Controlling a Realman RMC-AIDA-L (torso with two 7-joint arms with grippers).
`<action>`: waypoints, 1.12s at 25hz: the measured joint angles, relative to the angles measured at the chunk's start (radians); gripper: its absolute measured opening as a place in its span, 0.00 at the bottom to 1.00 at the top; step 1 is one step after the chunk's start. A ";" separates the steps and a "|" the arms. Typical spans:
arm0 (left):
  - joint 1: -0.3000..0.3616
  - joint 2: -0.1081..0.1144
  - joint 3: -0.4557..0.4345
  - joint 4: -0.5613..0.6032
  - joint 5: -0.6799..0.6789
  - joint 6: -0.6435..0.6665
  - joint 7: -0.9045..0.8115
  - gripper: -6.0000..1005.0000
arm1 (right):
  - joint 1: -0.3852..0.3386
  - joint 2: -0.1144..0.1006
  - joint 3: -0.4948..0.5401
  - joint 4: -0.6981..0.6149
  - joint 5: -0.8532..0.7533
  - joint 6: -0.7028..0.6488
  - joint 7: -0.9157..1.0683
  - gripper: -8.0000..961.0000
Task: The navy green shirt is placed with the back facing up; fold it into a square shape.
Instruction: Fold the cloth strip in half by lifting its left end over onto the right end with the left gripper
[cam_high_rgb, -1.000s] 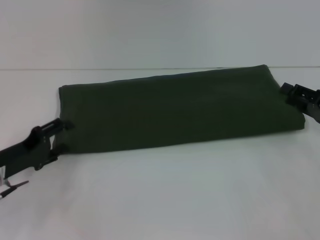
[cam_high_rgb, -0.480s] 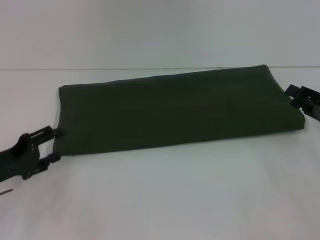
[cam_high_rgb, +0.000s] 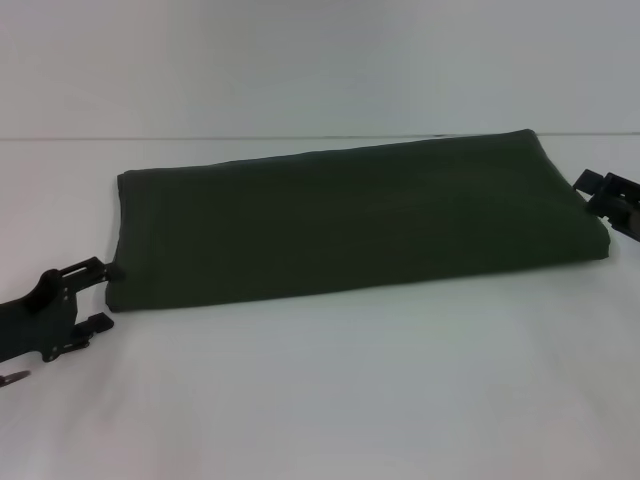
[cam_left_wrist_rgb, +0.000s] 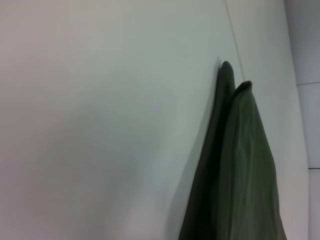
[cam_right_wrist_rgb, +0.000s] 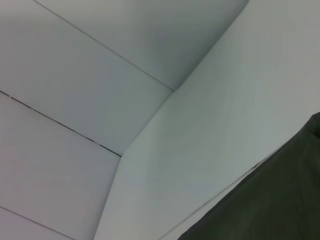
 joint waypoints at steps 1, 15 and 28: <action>-0.001 0.001 0.000 -0.003 0.000 -0.001 -0.002 0.79 | 0.000 0.000 0.000 0.000 0.000 0.000 0.000 0.59; -0.054 0.006 0.013 -0.069 0.002 -0.063 0.001 0.79 | -0.002 0.002 0.011 0.012 0.001 0.001 0.000 0.59; -0.045 -0.006 -0.010 -0.087 -0.132 0.026 0.210 0.79 | -0.003 0.002 0.027 0.015 0.001 0.003 0.004 0.59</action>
